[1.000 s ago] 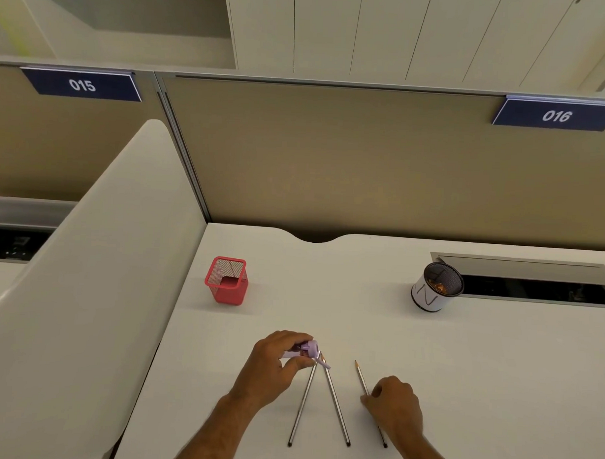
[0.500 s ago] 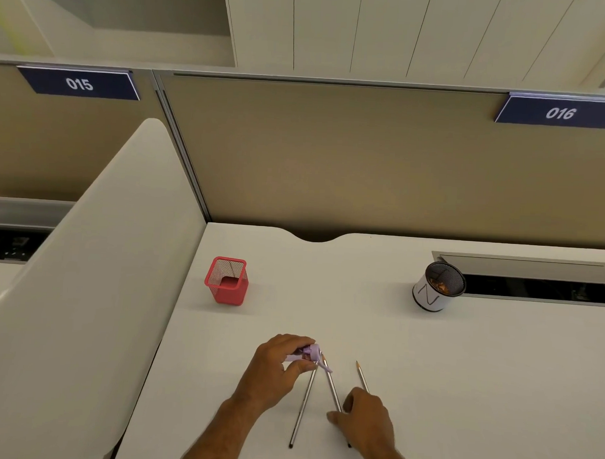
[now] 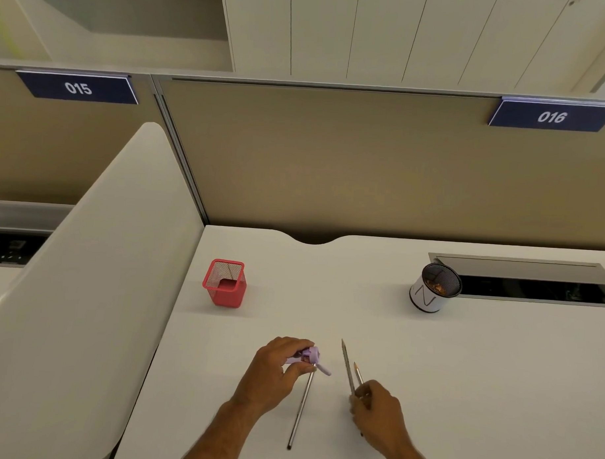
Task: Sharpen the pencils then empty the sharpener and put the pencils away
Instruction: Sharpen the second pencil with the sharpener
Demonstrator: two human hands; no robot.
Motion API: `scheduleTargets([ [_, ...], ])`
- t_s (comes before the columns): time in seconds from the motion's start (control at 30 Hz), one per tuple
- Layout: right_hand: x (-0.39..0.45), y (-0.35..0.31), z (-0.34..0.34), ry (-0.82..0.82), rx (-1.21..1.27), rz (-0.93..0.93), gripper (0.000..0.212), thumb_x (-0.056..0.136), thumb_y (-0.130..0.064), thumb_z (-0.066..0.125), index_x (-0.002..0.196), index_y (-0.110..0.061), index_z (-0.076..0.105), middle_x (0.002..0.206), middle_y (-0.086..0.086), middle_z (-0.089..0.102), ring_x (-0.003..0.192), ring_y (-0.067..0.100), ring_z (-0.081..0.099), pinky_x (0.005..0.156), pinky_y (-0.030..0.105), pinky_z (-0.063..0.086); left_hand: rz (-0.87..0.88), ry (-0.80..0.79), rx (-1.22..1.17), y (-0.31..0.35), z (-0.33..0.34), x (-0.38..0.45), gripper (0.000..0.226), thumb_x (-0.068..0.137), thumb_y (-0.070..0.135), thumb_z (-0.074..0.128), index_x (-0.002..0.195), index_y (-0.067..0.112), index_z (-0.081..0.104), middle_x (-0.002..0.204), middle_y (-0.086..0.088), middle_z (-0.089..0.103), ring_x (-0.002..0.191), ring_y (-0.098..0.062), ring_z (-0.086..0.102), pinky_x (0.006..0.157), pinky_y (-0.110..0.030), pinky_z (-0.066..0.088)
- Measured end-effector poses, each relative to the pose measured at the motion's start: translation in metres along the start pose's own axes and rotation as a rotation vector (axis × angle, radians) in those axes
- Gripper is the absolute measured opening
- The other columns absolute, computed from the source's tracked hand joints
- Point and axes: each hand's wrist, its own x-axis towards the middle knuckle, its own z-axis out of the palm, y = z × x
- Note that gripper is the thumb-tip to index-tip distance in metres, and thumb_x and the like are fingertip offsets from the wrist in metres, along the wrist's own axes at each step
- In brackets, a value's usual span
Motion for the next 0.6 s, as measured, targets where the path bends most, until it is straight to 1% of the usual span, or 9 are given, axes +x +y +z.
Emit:
scheduleTargets([
  [0.03, -0.002, 0.0, -0.006, 0.029, 0.063, -0.053, 0.011, 0.089, -0.013, 0.062, 0.083, -0.021, 0.06, 0.071, 0.001, 0.071, 0.065, 0.021, 0.067, 0.067, 0.039, 0.059, 0.008, 0.002, 0.016, -0.001, 0.0, 0.0, 0.023, 0.086, 0.019, 0.072, 0.106, 0.031, 0.069, 0.103, 0.024, 0.069, 0.101, -0.006, 0.062, 0.089, -0.028, 0.054],
  [0.1, -0.008, -0.002, -0.02, 0.11, 0.131, -0.178, 0.025, 0.089, -0.003, 0.061, 0.085, -0.027, 0.061, 0.074, -0.002, 0.071, 0.065, 0.013, 0.063, 0.064, 0.023, 0.053, 0.027, 0.012, 0.055, -0.002, 0.001, -0.001, 0.023, 0.087, 0.022, 0.071, 0.109, 0.029, 0.069, 0.106, 0.023, 0.068, 0.101, -0.003, 0.06, 0.088, -0.026, 0.052],
  [0.13, -0.011, -0.003, -0.026, 0.144, 0.151, -0.228, 0.028, 0.089, 0.0, 0.061, 0.085, -0.029, 0.062, 0.078, -0.004, 0.071, 0.068, 0.01, 0.062, 0.063, 0.017, 0.049, 0.033, 0.015, 0.071, -0.003, 0.001, -0.002, 0.024, 0.088, 0.022, 0.071, 0.111, 0.028, 0.069, 0.107, 0.023, 0.068, 0.102, -0.002, 0.059, 0.089, -0.024, 0.052],
  [0.17, -0.013, -0.005, -0.032, 0.169, 0.167, -0.268, 0.029, 0.089, 0.001, 0.061, 0.087, -0.028, 0.063, 0.081, -0.006, 0.072, 0.074, 0.008, 0.062, 0.065, 0.015, 0.047, 0.038, 0.018, 0.08, -0.003, 0.001, -0.002, 0.024, 0.088, 0.022, 0.07, 0.111, 0.028, 0.069, 0.108, 0.024, 0.067, 0.102, 0.0, 0.058, 0.089, -0.023, 0.051],
  [0.27, -0.017, -0.005, -0.048, 0.21, 0.201, -0.349, 0.029, 0.089, 0.005, 0.061, 0.089, -0.024, 0.066, 0.084, -0.01, 0.071, 0.08, 0.009, 0.064, 0.07, 0.016, 0.048, 0.043, 0.017, 0.093, -0.004, 0.0, -0.004, 0.023, 0.089, 0.022, 0.069, 0.111, 0.028, 0.068, 0.107, 0.026, 0.065, 0.102, -0.001, 0.057, 0.089, -0.021, 0.049],
  [0.33, -0.019, -0.005, -0.054, 0.224, 0.194, -0.395, 0.029, 0.088, 0.006, 0.061, 0.089, -0.022, 0.066, 0.087, -0.013, 0.07, 0.079, 0.011, 0.064, 0.069, 0.017, 0.049, 0.047, 0.011, 0.102, -0.005, 0.0, -0.005, 0.022, 0.09, 0.021, 0.068, 0.111, 0.026, 0.069, 0.108, 0.02, 0.068, 0.102, -0.004, 0.058, 0.089, -0.024, 0.049],
  [0.43, -0.02, -0.005, -0.059, 0.21, 0.163, -0.443, 0.029, 0.087, 0.007, 0.063, 0.089, -0.022, 0.066, 0.089, -0.015, 0.069, 0.079, 0.011, 0.064, 0.067, 0.014, 0.048, 0.05, 0.012, 0.099, -0.006, 0.0, -0.006, 0.022, 0.09, 0.02, 0.067, 0.111, 0.024, 0.069, 0.109, 0.016, 0.069, 0.103, -0.005, 0.058, 0.09, -0.024, 0.049],
  [0.53, -0.02, -0.009, -0.059, 0.183, 0.116, -0.496, 0.028, 0.087, 0.005, 0.063, 0.09, -0.022, 0.066, 0.09, -0.016, 0.069, 0.079, 0.01, 0.064, 0.067, 0.01, 0.046, 0.059, 0.004, 0.077, -0.004, 0.001, -0.006, 0.024, 0.089, 0.019, 0.068, 0.11, 0.028, 0.068, 0.108, 0.021, 0.069, 0.102, -0.003, 0.058, 0.09, -0.022, 0.048],
  [0.6, -0.02, -0.011, -0.058, 0.164, 0.081, -0.534, 0.028, 0.088, 0.003, 0.063, 0.091, -0.024, 0.065, 0.09, -0.015, 0.069, 0.08, 0.009, 0.064, 0.069, 0.011, 0.046, 0.066, -0.002, 0.063, -0.001, 0.001, -0.006, 0.028, 0.087, 0.018, 0.069, 0.109, 0.035, 0.065, 0.106, 0.026, 0.067, 0.102, 0.0, 0.057, 0.089, -0.016, 0.046],
])
